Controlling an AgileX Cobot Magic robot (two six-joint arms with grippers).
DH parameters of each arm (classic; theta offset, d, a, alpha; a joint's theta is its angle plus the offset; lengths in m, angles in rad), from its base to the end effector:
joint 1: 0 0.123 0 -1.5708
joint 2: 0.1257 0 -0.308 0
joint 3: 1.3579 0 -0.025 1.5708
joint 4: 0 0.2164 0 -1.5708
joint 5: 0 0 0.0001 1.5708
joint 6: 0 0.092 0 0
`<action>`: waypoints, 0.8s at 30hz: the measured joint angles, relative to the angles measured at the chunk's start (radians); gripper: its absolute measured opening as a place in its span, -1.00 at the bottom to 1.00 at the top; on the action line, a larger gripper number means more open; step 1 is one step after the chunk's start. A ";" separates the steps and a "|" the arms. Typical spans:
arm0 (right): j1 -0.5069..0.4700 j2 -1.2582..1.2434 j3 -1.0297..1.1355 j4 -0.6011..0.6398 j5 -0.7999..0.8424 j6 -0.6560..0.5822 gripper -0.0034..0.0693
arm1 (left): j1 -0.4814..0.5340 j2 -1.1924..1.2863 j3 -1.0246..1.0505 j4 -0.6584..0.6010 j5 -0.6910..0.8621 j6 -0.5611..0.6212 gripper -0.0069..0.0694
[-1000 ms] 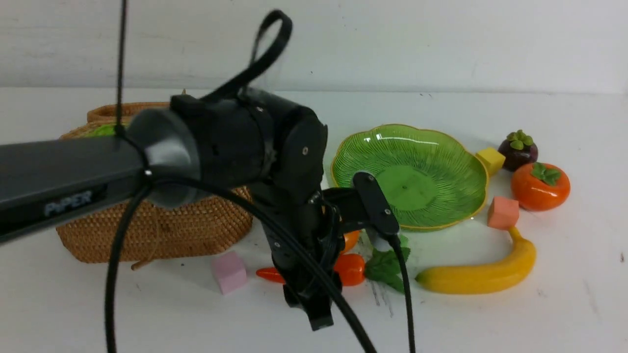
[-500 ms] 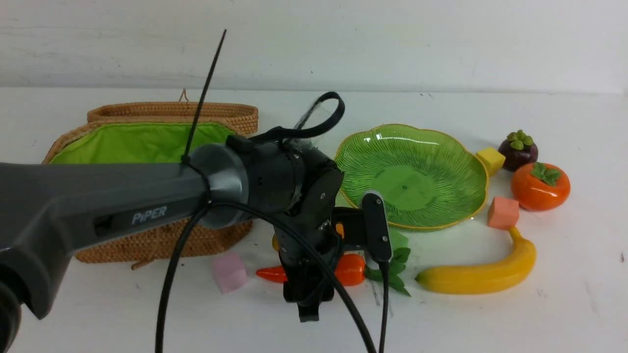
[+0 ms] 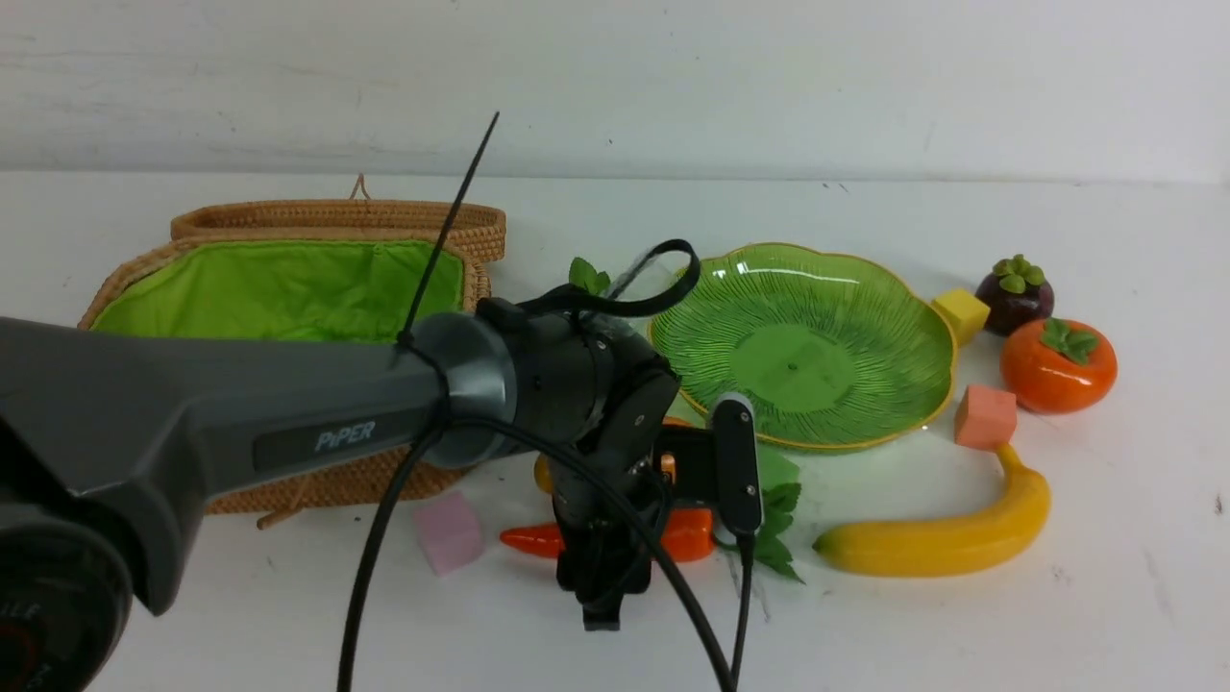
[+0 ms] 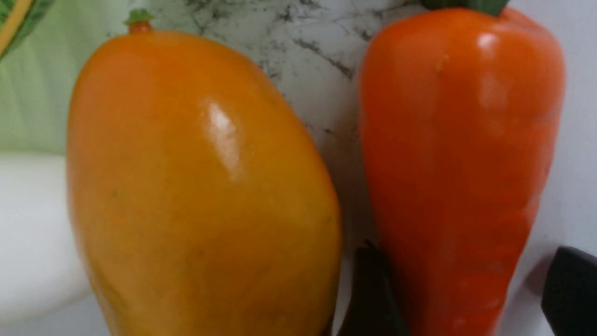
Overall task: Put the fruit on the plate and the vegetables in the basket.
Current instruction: Use the left arm to grab a carrot and put it into the left basket
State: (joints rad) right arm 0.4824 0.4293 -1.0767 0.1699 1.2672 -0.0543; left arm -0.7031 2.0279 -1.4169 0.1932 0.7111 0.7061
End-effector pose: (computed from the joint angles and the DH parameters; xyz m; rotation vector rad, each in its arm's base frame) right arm -0.0419 -0.0052 0.4030 -0.6062 2.0365 0.4567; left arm 0.3127 -0.2500 0.2076 1.9432 2.0152 0.2122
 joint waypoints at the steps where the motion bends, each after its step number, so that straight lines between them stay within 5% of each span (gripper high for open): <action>1: 0.000 0.000 0.000 0.000 0.000 0.000 -0.55 | 0.000 0.001 0.000 -0.003 0.005 0.000 0.37; 7: 0.000 0.000 0.000 0.000 0.000 0.000 -0.55 | 0.000 0.001 -0.001 -0.071 0.053 0.000 -0.13; 24: 0.000 0.000 -0.001 0.000 0.000 0.001 -0.55 | 0.000 -0.286 -0.001 -0.344 0.232 -0.002 -0.12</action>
State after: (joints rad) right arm 0.4824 0.4293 -1.0779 0.1699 1.2672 -0.0534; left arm -0.7031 1.7422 -1.4177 -0.1507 0.9435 0.7042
